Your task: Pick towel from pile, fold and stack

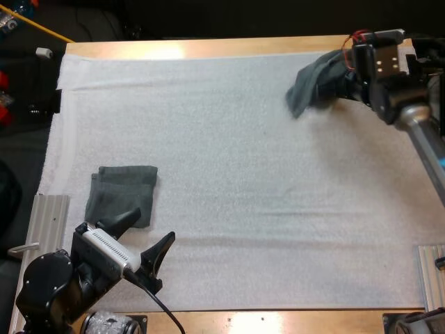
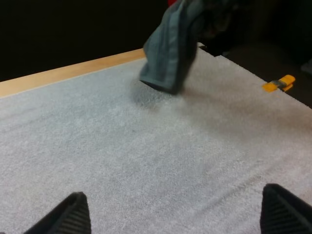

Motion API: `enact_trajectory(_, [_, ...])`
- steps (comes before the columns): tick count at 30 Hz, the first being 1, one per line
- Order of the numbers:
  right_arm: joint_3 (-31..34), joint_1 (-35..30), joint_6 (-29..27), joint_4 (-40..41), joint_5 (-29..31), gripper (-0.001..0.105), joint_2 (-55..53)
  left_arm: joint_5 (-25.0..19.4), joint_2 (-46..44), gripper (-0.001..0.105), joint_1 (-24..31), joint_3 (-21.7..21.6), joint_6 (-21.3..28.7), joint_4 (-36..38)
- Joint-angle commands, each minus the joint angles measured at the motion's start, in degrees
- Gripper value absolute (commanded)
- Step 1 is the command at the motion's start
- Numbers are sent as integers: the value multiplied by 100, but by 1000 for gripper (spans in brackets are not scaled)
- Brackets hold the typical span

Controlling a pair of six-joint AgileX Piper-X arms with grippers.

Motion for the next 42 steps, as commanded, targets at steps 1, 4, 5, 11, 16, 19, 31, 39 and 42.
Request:
enact_trajectory(1, [-57, 61, -45, 364, -233, 0, -277, 74, -5, 69, -24, -46, -61, -67])
enact_trajectory(4, [-57, 208, -45, 828, -349, 0, -695, 157, -5, 69, -24, -46, -61, -67])
enact_trajectory(5, [-57, 295, -45, 988, -374, 0, -858, 177, -5, 69, -24, -46, -61, -67])
enact_trajectory(11, [-57, 908, -45, 1677, -632, 0, -1678, 184, -5, 69, -24, -46, -61, -53])
enact_trajectory(16, [-57, 1475, -45, 2395, -632, 0, -2120, 184, -5, 69, -24, -46, -61, 25])
enact_trajectory(19, [-57, 1790, -45, 2969, -632, 0, -2254, 184, -5, 69, -24, -46, -61, 25])
enact_trajectory(31, [998, 2427, 516, 2291, -632, 0, -2129, 184, -5, 69, -24, -46, -61, 25])
enact_trajectory(39, [1470, 2427, 897, 791, -698, 26, -1156, 184, -5, 69, -24, -46, -61, 25])
enact_trajectory(42, [1441, 2427, 1083, 91, -714, 65, -949, 184, -5, 69, -24, -46, -61, 25])
